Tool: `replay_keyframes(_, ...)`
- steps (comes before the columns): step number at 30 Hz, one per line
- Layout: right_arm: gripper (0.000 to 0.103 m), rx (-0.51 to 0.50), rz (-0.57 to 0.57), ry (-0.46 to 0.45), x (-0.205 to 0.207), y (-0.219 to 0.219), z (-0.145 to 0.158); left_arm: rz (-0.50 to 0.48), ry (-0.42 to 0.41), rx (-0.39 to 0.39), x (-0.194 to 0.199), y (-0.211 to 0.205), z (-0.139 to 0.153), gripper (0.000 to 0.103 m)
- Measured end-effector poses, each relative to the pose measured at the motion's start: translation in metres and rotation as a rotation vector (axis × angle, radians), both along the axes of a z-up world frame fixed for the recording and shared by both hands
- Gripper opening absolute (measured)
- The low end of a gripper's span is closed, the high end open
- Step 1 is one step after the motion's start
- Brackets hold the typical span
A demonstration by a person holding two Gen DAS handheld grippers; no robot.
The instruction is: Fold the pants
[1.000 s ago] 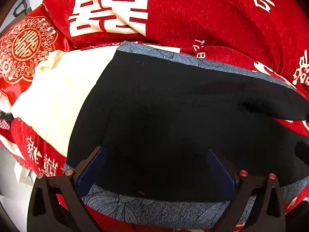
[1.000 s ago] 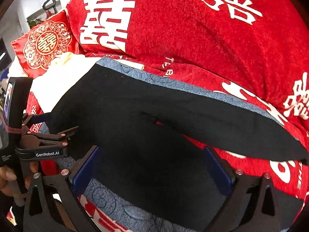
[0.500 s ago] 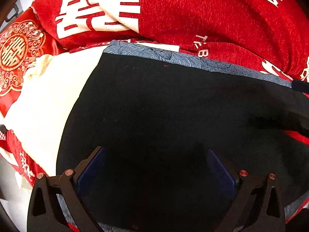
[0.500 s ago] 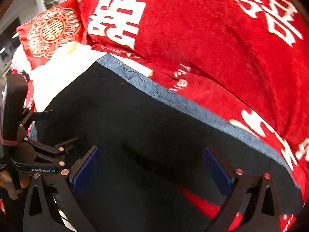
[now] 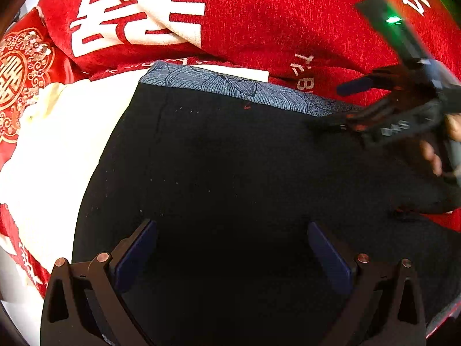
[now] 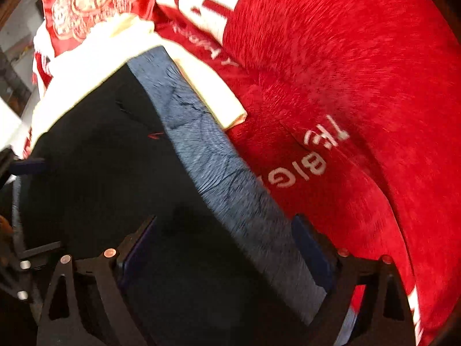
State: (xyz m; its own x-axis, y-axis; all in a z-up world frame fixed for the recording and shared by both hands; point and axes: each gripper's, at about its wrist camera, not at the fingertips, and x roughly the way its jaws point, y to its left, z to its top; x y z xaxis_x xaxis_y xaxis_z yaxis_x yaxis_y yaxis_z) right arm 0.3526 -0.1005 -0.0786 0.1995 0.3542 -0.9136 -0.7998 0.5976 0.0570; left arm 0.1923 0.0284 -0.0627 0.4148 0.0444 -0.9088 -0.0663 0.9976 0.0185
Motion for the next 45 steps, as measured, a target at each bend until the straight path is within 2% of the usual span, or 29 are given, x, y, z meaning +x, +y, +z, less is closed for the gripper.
replay_keyframes(3, 0.092, -0.023, 0.036, 0.023, 0.018, 0.01, -0.016, 0.005, 0.001, -0.007, 0.004, 0.003, 0.001, 0.103)
replay_keyframes(7, 0.092, 0.034, 0.061, 0.201, 0.039, 0.011, -0.037, 0.015, 0.005, -0.022, 0.01, 0.009, 0.002, 0.103)
replay_keyframes(10, 0.092, 0.087, 0.059, 0.264, 0.046, 0.008, -0.038, 0.024, 0.009, -0.042, 0.011, 0.011, 0.002, 0.103)
replay_keyframes(11, 0.083, 0.103, 0.073, 0.289, 0.044, 0.006, -0.038, 0.025, 0.01, -0.039, 0.012, 0.011, 0.002, 0.103)
replay_keyframes(12, 0.047, 0.128, 0.102, 0.338, 0.042, 0.006, -0.037, 0.026, 0.008, -0.035, 0.012, 0.012, 0.002, 0.103)
replay_keyframes(13, 0.034, 0.161, 0.132, 0.415, 0.038, 0.005, -0.036, 0.03, 0.006, -0.043, 0.013, 0.013, 0.003, 0.103)
replay_keyframes(14, 0.029, 0.156, 0.14, 0.398, 0.034, 0.005, -0.031, 0.034, 0.006, -0.058, 0.013, 0.015, 0.004, 0.103)
replay_keyframes(15, 0.018, 0.143, 0.159, 0.368, 0.028, 0.005, -0.027, 0.04, 0.006, -0.067, 0.014, 0.016, 0.004, 0.103)
replay_keyframes(17, 0.014, 0.134, 0.178, 0.34, 0.016, 0.0, -0.015, 0.057, 0.002, -0.089, 0.016, 0.021, 0.007, 0.103)
replay_keyframes(18, 0.014, 0.135, 0.183, 0.312, 0.011, -0.002, -0.007, 0.064, -0.002, -0.101, 0.017, 0.024, 0.008, 0.103)
replay_keyframes(21, 0.013, 0.146, 0.18, 0.191, -0.018, -0.004, 0.02, 0.108, -0.012, -0.201, 0.023, 0.037, 0.017, 0.103)
replay_keyframes(26, 0.013, 0.123, 0.144, -0.064, -0.08, -0.01, 0.052, 0.281, -0.031, -0.44, 0.043, 0.073, 0.034, 0.103)
replay_keyframes(28, 0.013, 0.088, 0.133, -0.157, -0.106, -0.003, 0.054, 0.33, -0.036, -0.497, 0.052, 0.08, 0.041, 0.103)
replay_keyframes(30, 0.013, 0.054, 0.131, -0.217, -0.119, 0.001, 0.059, 0.358, -0.043, -0.495, 0.058, 0.08, 0.046, 0.103)
replay_keyframes(33, 0.013, 0.045, 0.097, -0.235, -0.128, -0.003, 0.053, 0.413, -0.014, -0.445, 0.067, 0.077, 0.04, 0.103)
replay_keyframes(34, 0.013, 0.047, 0.087, -0.242, -0.129, -0.004, 0.052, 0.43, 0.0, -0.445, 0.07, 0.078, 0.037, 0.1)
replay_keyframes(35, 0.013, 0.046, 0.079, -0.248, -0.128, -0.001, 0.052, 0.443, -0.002, -0.437, 0.07, 0.077, 0.033, 0.089)
replay_keyframes(37, 0.013, 0.035, 0.069, -0.264, -0.129, 0.001, 0.051, 0.444, 0.043, -0.423, 0.07, 0.074, 0.022, 0.03)
replay_keyframes(38, 0.013, 0.031, 0.065, -0.266, -0.13, 0.002, 0.051, 0.429, 0.057, -0.465, 0.069, 0.073, 0.018, 0.021)
replay_keyframes(40, 0.013, 0.019, 0.056, -0.27, -0.131, 0.007, 0.051, 0.423, 0.015, -0.478, 0.057, 0.072, 0.025, 0.019)
replay_keyframes(45, 0.013, 0.02, 0.029, -0.308, -0.152, 0.005, 0.067, 0.324, -0.109, -0.505, 0.004, 0.067, 0.061, 0.019)
